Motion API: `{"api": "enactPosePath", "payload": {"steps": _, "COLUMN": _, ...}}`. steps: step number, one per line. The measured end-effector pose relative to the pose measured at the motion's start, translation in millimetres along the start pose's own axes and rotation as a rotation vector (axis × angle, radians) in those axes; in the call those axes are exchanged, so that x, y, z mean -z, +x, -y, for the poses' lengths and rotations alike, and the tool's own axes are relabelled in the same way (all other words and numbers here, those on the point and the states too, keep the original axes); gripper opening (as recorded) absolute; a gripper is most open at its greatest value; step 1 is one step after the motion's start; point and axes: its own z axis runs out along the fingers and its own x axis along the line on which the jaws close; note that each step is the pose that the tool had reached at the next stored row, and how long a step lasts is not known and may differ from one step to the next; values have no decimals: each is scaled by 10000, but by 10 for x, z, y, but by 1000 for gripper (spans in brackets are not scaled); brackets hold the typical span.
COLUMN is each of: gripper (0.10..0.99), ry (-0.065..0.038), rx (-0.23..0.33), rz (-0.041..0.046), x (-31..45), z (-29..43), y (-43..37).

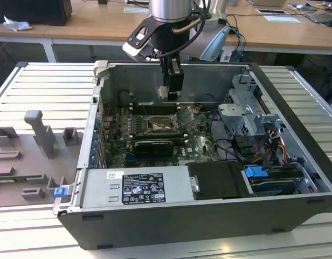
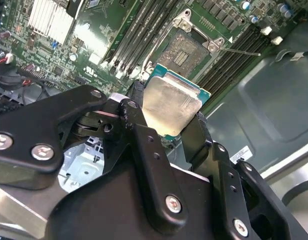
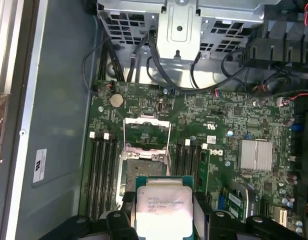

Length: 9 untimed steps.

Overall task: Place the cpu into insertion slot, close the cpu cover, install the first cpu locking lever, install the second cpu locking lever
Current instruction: 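Place the cpu into insertion slot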

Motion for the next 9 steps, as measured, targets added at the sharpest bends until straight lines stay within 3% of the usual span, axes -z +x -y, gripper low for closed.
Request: {"api": "enactPosePath", "payload": {"steps": 9, "gripper": 541, "ry": 2, "rx": -1, "rz": 4, "x": -156, "z": 15, "y": -3}}
